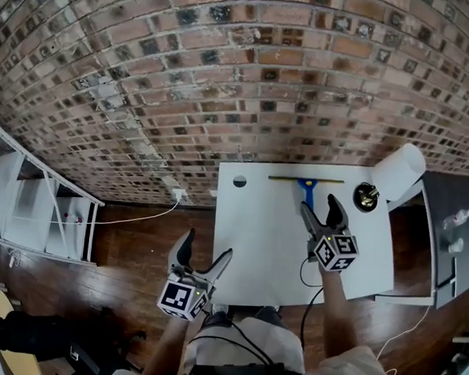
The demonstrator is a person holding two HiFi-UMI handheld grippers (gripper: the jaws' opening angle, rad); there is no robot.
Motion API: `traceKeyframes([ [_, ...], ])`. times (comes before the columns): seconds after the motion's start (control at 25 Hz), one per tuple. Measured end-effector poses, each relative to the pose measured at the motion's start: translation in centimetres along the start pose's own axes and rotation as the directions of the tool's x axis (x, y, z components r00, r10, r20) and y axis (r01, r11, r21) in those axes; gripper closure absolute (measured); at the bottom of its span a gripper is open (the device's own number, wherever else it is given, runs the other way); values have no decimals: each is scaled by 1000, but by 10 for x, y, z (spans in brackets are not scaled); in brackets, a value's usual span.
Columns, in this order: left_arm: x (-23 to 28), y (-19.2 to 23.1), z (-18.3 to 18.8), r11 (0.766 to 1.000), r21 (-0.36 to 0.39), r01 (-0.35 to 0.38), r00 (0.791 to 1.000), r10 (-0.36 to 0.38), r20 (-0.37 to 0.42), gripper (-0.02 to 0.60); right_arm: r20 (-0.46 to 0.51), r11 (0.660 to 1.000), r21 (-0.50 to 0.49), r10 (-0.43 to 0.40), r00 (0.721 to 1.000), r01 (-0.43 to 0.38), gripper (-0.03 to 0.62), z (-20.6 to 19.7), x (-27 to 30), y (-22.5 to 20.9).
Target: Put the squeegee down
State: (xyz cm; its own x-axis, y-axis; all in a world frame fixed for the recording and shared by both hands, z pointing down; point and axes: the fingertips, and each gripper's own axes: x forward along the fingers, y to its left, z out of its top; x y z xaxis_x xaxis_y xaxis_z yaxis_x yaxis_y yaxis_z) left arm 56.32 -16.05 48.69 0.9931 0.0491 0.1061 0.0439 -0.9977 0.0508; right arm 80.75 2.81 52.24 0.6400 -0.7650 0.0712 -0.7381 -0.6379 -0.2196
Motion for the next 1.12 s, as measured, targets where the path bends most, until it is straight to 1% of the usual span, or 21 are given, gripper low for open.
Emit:
traceKeyframes([
  [0.08, -6, 2, 6, 999, -32, -2, 1000, 3, 29, 178, 86, 998, -52, 27, 996, -23, 164, 25, -29, 33],
  [0.16, -13, 3, 10, 999, -34, -3, 999, 4, 50, 178, 162, 991, -134, 41, 986, -19, 166, 43, -55, 60],
  [0.2, -16, 4, 13, 1000, -21, -1, 999, 3, 54, 178, 189, 988, -153, 40, 981, -11, 168, 48, -66, 71],
  [0.28, -20, 5, 17, 1000, 4, 1, 998, -2, 63, 178, 219, 990, -142, 33, 975, -2, 171, 53, -84, 89],
  [0.44, -20, 11, 23, 1000, -11, -15, 994, 16, 104, 178, 201, 989, -146, 47, 978, -17, 182, 56, -97, 120],
  [0.56, -18, 12, 23, 1000, -10, -19, 993, 20, 116, 178, 183, 987, -159, 54, 982, -25, 194, 54, -100, 133],
  [0.72, -14, 6, 26, 1000, 4, -4, 993, 3, 117, 178, 149, 984, -176, 69, 986, -42, 197, 48, -97, 140],
  [0.92, -10, -1, 27, 1000, 17, 18, 993, -19, 113, 178, 139, 980, -187, 94, 986, -67, 197, 47, -88, 150],
  [1.12, -6, -9, 30, 999, 25, 30, 993, -33, 112, 178, 138, 982, -157, 129, 982, -107, 197, 42, -85, 153],
])
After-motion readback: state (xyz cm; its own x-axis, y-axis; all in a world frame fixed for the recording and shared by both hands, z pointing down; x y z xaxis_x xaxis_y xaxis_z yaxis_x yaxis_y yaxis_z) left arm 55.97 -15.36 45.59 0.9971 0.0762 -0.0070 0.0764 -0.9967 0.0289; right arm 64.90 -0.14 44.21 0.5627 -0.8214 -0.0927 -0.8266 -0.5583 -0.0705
